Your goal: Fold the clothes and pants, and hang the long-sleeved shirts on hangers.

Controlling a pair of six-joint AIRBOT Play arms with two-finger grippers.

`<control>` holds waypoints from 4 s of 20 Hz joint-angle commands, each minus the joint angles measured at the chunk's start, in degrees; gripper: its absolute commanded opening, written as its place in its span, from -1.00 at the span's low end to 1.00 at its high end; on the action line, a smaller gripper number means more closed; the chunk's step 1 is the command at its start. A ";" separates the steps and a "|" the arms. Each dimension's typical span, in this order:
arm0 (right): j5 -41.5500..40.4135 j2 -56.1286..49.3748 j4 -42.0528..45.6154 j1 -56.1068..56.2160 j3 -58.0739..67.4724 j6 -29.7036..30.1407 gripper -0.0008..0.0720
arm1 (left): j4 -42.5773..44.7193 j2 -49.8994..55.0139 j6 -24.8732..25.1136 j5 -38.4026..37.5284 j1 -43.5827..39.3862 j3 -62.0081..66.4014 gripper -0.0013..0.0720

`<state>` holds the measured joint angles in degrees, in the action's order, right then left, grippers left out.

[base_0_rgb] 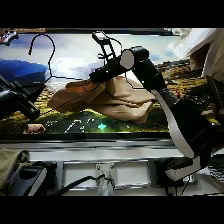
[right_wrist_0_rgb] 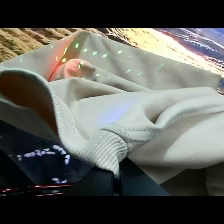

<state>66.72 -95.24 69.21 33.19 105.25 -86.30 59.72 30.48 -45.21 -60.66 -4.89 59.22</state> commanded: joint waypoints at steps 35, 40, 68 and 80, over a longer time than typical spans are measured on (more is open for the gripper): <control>1.25 4.04 0.24 0.00 0.04 0.44 -0.90 | -47.06 27.71 16.33 -10.01 16.37 -0.04 -0.94; 1.18 5.14 0.39 0.00 0.04 0.44 -0.90 | -52.63 36.37 19.87 -18.34 14.99 -0.04 -0.94; 14.14 16.41 -6.36 0.17 0.02 -1.36 -0.90 | -87.30 68.13 36.06 -45.51 -3.52 0.72 -0.94; 12.44 35.50 20.68 0.00 0.02 34.18 -0.06 | -87.32 63.52 33.51 -45.48 -6.19 0.70 -0.94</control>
<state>82.63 -66.08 72.64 33.21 105.27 -73.06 -27.68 95.04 -10.59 -105.95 -10.92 59.90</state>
